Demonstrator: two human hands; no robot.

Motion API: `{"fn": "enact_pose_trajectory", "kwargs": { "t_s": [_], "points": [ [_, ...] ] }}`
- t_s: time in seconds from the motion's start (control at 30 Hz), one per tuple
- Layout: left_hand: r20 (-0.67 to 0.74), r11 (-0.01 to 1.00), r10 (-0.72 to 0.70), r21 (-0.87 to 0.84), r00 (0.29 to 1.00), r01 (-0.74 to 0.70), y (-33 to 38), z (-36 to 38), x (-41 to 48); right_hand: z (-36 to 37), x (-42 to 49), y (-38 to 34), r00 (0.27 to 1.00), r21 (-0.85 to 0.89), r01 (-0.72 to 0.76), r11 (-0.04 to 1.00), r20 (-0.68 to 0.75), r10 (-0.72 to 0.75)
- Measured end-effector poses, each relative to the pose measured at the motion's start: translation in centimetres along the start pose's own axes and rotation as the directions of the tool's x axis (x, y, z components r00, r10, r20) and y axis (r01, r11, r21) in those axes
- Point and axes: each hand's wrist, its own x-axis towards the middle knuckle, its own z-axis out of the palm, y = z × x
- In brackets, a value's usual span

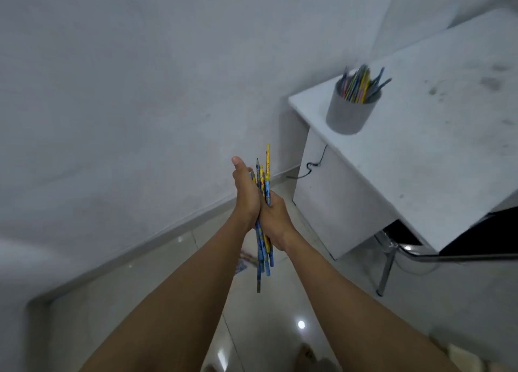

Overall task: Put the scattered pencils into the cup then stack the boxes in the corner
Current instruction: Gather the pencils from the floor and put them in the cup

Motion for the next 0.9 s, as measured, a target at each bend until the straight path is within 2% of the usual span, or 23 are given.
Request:
{"fn": "enact_pose_trajectory", "kwargs": {
  "t_s": [0.17, 0.27, 0.47, 0.67, 0.8, 0.9],
  "points": [
    [-0.04, 0.99, 0.138, 0.032, 0.99, -0.137, 8.4, 4.8, -2.1, -3.5, -0.3, -10.1, 0.993, -0.063, 0.116, 0.991, 0.01, -0.116],
    [-0.024, 0.99, 0.143, 0.003, 0.989, -0.143, 11.2, 6.7, -2.1, -4.9, 0.6, -13.0, 0.988, -0.111, 0.157, 0.981, 0.018, -0.156],
    [0.096, 0.994, 0.103, 0.013, 0.99, -0.105, 14.2, 9.6, 0.2, -6.6, 2.7, -15.9, 0.975, -0.129, 0.206, 0.97, -0.063, -0.215],
    [0.27, 0.957, 0.117, 0.228, 0.956, -0.181, 18.0, 15.2, 3.2, -10.0, 6.3, -19.0, 0.919, -0.181, 0.318, 0.931, -0.185, -0.349],
    [0.328, 0.957, 0.034, 0.263, 0.944, -0.126, 20.0, 18.6, 5.1, -12.6, 8.6, -20.9, 0.874, -0.191, 0.368, 0.91, -0.262, -0.409],
    [0.363, 0.975, -0.025, 0.213, 0.932, -0.057, 21.8, 21.4, 6.8, -14.7, 10.8, -22.7, 0.848, -0.241, 0.391, 0.888, -0.28, -0.45]
  ]
}}
